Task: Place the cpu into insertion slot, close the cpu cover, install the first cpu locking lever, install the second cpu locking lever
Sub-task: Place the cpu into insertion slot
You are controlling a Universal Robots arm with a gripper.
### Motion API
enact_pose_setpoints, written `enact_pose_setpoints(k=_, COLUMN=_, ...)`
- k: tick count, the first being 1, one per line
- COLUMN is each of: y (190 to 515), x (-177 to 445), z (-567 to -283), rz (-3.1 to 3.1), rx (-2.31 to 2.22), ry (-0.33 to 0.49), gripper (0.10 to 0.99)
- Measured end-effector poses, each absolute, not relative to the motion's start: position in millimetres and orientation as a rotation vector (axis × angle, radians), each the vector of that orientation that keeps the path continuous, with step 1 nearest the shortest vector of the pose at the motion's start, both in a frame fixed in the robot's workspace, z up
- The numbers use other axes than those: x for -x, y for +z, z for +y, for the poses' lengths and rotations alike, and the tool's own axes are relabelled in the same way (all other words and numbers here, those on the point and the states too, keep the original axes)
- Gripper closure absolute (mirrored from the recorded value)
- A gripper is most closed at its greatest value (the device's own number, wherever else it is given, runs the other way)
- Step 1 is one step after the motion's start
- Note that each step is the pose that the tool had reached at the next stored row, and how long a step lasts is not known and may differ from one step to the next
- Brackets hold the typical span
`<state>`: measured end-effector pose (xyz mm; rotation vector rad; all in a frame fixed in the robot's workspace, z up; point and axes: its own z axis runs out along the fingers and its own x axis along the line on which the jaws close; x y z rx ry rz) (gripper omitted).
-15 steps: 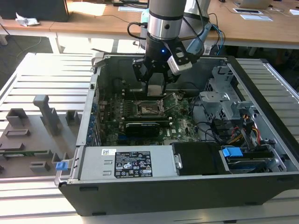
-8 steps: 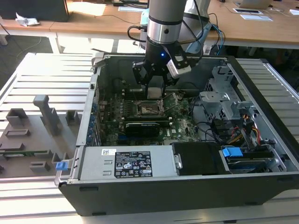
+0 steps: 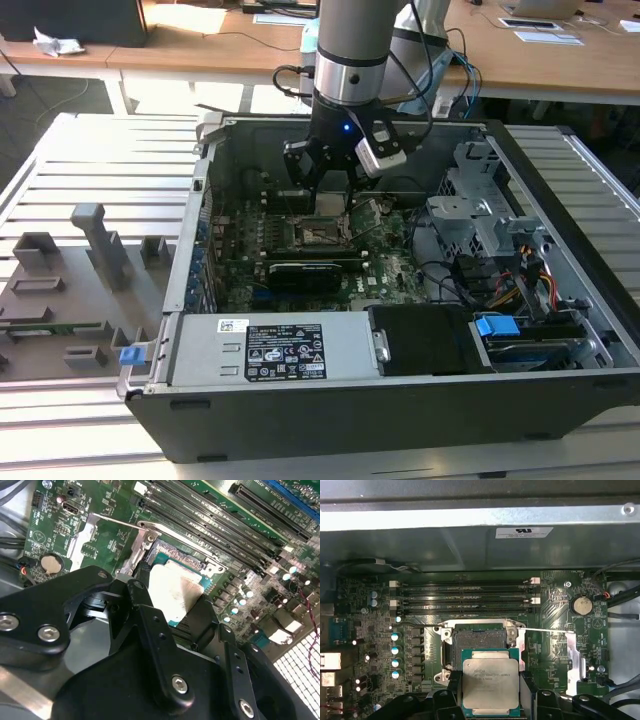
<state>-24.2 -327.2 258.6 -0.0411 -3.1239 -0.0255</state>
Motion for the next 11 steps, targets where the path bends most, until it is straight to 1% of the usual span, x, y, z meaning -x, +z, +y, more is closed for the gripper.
enact_pose_setpoints(k=6, y=258.5, x=24.2, z=-327.2, rz=-3.124, rx=0.057, ry=-0.025, gripper=0.545)
enact_pose_setpoints(k=11, y=258.5, x=24.2, z=-327.2, rz=-3.120, rx=0.175, ry=-0.024, gripper=0.545)
